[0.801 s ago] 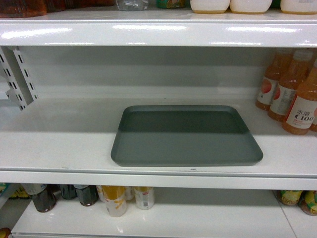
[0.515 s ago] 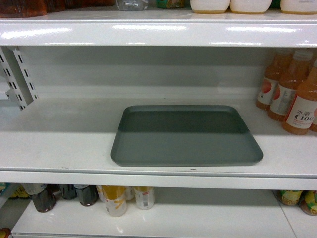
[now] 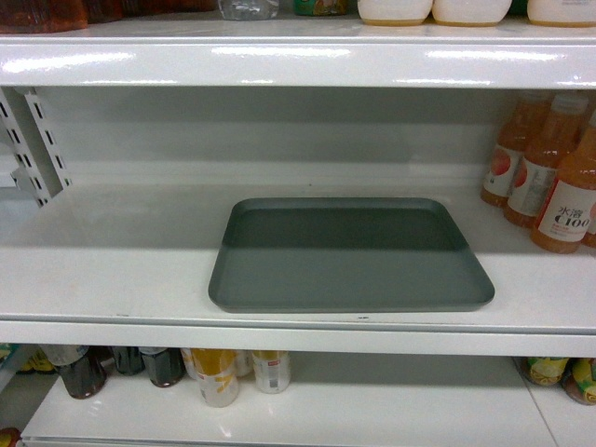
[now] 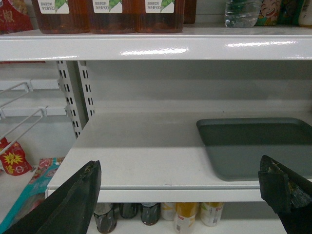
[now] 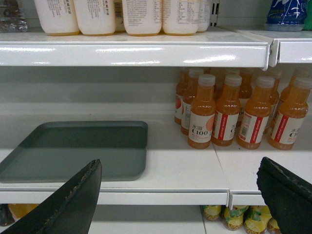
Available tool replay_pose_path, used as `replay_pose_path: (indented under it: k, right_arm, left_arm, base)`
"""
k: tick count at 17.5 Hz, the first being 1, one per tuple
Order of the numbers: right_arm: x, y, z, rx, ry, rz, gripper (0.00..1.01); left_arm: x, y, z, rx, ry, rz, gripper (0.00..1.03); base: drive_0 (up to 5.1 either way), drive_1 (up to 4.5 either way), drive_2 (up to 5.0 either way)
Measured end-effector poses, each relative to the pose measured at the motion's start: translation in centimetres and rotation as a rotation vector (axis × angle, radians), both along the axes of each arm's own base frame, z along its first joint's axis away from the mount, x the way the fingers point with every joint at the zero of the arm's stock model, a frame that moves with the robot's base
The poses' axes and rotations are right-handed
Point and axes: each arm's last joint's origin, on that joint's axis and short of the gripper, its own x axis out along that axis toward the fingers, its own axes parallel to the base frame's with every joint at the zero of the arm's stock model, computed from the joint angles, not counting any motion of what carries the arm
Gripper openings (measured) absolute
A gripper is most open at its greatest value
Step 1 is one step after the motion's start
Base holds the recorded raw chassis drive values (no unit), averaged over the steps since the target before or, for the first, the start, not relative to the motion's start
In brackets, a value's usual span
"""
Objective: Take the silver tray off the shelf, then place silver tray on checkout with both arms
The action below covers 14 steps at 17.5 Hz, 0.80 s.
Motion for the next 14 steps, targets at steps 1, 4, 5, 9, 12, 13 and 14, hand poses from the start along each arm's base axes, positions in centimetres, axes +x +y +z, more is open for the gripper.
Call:
replay_pose_path:
  k: [1, 4, 5, 9, 12, 13, 14]
  right_arm:
    - [0.0, 0.0, 0.0, 0.0, 0.0, 0.0, 0.98]
    - [0.0, 0.0, 0.0, 0.0, 0.0, 0.0, 0.98]
    - [0.0, 0.0, 0.0, 0.0, 0.0, 0.0, 0.98]
    - [0.0, 0.0, 0.0, 0.0, 0.0, 0.0, 0.98]
    - [0.0, 0.0, 0.0, 0.0, 0.0, 0.0, 0.98]
    - [0.0, 0.0, 0.0, 0.0, 0.0, 0.0, 0.98]
    - [0.0, 0.0, 0.0, 0.0, 0.0, 0.0, 0.98]
  left_arm:
    - [0.0, 0.0, 0.0, 0.0, 0.0, 0.0, 0.98]
    - [0.0, 0.0, 0.0, 0.0, 0.0, 0.0, 0.98]
    - [0.0, 0.0, 0.0, 0.0, 0.0, 0.0, 0.98]
    - [0.0, 0.0, 0.0, 0.0, 0.0, 0.0, 0.98]
    - [0.0, 0.0, 0.0, 0.0, 0.0, 0.0, 0.98]
    - [0.0, 0.0, 0.0, 0.0, 0.0, 0.0, 0.98]
    - [0.0, 0.0, 0.0, 0.0, 0.0, 0.0, 0.98]
  base:
    - [0.0, 0.0, 0.0]
    - [0.0, 0.0, 0.0]
    - [0.0, 0.0, 0.0]
    - [0.0, 0.0, 0.0]
    - [0.0, 0.0, 0.0]
    - [0.0, 0.0, 0.0]
    - [0.0, 0.0, 0.0]
